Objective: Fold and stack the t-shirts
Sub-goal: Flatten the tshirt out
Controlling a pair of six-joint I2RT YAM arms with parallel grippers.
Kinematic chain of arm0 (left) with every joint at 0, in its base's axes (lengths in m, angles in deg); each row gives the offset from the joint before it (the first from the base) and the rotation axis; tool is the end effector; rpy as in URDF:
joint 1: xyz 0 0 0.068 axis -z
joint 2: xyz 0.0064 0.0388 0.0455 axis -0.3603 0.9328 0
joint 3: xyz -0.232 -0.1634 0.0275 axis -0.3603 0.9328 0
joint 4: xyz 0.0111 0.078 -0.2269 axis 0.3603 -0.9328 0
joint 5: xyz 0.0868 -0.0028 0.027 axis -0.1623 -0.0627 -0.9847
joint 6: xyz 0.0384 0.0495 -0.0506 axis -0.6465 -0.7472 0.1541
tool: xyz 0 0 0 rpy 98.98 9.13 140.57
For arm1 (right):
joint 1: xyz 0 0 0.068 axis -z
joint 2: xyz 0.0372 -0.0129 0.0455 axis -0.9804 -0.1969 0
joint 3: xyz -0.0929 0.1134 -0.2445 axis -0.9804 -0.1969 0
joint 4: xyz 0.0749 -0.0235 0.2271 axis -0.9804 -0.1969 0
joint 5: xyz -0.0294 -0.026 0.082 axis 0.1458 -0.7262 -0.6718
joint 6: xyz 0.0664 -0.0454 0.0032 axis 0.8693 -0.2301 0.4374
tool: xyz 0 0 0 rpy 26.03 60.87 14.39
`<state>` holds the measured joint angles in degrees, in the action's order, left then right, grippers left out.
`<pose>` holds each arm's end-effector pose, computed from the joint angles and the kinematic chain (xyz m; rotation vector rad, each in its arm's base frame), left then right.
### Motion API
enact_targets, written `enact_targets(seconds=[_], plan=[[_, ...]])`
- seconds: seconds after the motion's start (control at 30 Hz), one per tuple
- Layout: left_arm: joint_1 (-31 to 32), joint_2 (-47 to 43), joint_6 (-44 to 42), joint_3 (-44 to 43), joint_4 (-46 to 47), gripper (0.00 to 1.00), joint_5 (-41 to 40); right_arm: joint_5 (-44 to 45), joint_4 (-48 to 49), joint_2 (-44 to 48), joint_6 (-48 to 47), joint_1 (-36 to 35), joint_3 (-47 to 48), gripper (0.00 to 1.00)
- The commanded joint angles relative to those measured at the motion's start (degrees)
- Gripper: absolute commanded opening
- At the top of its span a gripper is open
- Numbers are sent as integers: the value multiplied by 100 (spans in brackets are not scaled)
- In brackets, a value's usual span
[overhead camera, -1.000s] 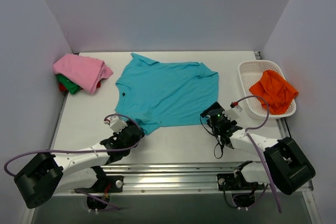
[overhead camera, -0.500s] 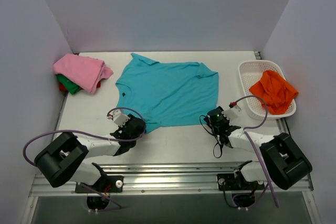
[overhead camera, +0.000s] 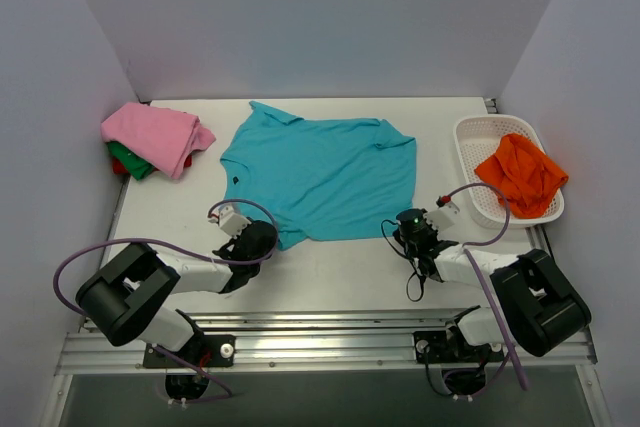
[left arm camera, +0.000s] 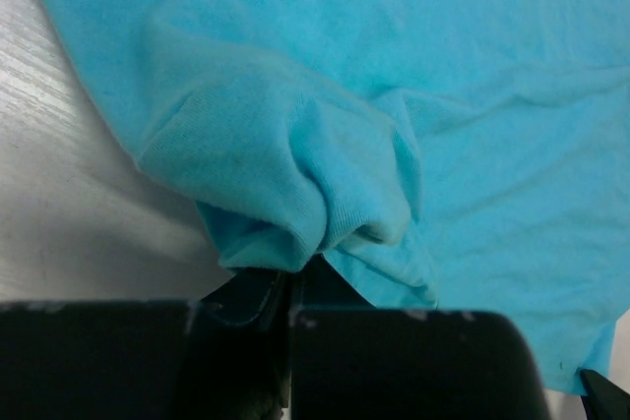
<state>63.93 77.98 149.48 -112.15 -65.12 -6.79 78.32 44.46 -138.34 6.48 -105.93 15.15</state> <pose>0.2087 -0.1397 0.1362 -0.8646 2.0033 -0.4828 0.2276 0.0850 0.1557 0.8633 1.9107 0.5056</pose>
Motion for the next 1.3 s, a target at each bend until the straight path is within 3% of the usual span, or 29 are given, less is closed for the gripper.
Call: enact_targets(seconds=[0.0, 0.17, 0.33, 0.6, 0.83, 1.07, 1.27], plan=[[-62, 61, -178, 55, 196, 2, 174, 71, 35, -4, -27, 48, -5, 1], [-62, -141, -274, 161, 302, 2, 139, 176, -175, 294, -36, 48, -4, 0], [8, -1027, -450, 240, -136, 2, 16, 360, -675, 1153, -80, -48, 4, 0], [1088, -4004, -450, -392, -3384, 2, -1521, 1345, -2415, 3729, 43, -611, 241, 0], [1432, -5598, -914, -1244, -4865, 2, -1988, 1653, -4225, 5346, -273, -699, 1339, 0], [1432, -5776, -2408, -3089, -4972, 2, -2015, 1531, -5018, 5937, -1046, -664, 3359, 0], [1432, -4775, -3938, -5356, -4638, 2, -1163, 399, -4765, 5429, -1539, -15, 5223, 0]])
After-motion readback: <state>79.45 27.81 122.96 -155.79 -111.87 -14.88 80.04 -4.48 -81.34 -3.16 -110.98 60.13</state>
